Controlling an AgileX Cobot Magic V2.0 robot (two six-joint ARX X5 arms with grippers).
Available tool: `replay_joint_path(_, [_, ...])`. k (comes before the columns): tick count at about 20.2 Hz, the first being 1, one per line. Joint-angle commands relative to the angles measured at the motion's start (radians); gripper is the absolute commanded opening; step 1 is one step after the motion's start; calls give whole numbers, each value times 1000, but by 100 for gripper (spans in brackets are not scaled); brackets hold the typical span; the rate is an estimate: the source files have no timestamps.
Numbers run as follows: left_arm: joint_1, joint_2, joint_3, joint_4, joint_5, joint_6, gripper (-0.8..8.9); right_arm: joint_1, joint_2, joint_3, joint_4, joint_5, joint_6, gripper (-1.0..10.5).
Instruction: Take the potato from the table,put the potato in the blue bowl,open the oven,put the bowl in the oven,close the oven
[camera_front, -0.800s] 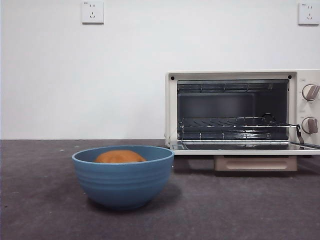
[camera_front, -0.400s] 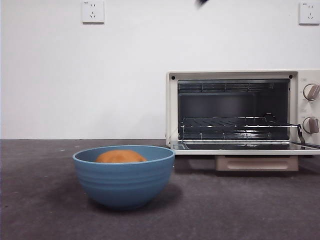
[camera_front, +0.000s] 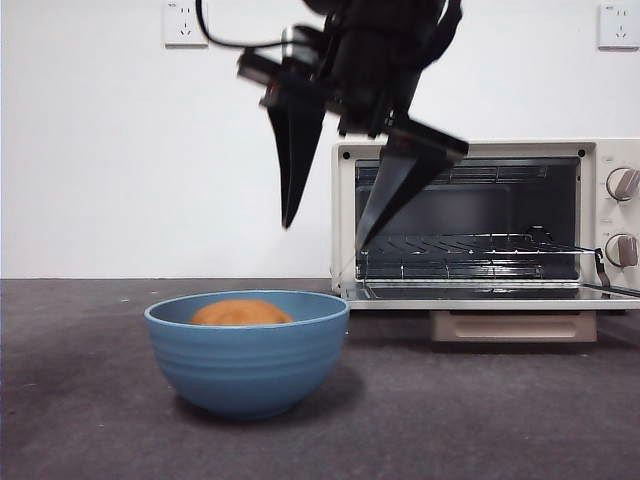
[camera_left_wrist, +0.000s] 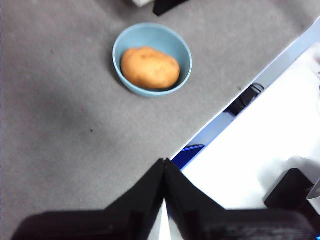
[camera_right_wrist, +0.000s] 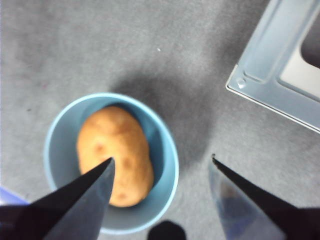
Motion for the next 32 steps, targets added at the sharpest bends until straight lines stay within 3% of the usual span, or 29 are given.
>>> replay_joint_path(1, [11,0,-24,19,4,15,-9,3,46,1,-1,4,7,316])
replay_joint_path(8, [13,2,-24,21,3,14,-8,3,114,1,-12,3,-32,305])
replay_joint_path(10, [13,2,-24,21,3,14,-8,3,132,1,-26,4,-50,201])
replay_joint_path(14, [13,1,-24,18,3,14,-8,3,152,1,-35,-3,-50,179])
replay_joint_path(17, [13,2,-24,18,3,14,-8,3,153,1,-33,8,-51,-17])
replay_joint_path(25, [13,1,-24,0,3,15,-8,1,119,3,-51,-33,-39,-16])
replay_joint_path(32, [13,2,-24,29,3,14,-8,-42,-86,4,-103,22,-42,-16])
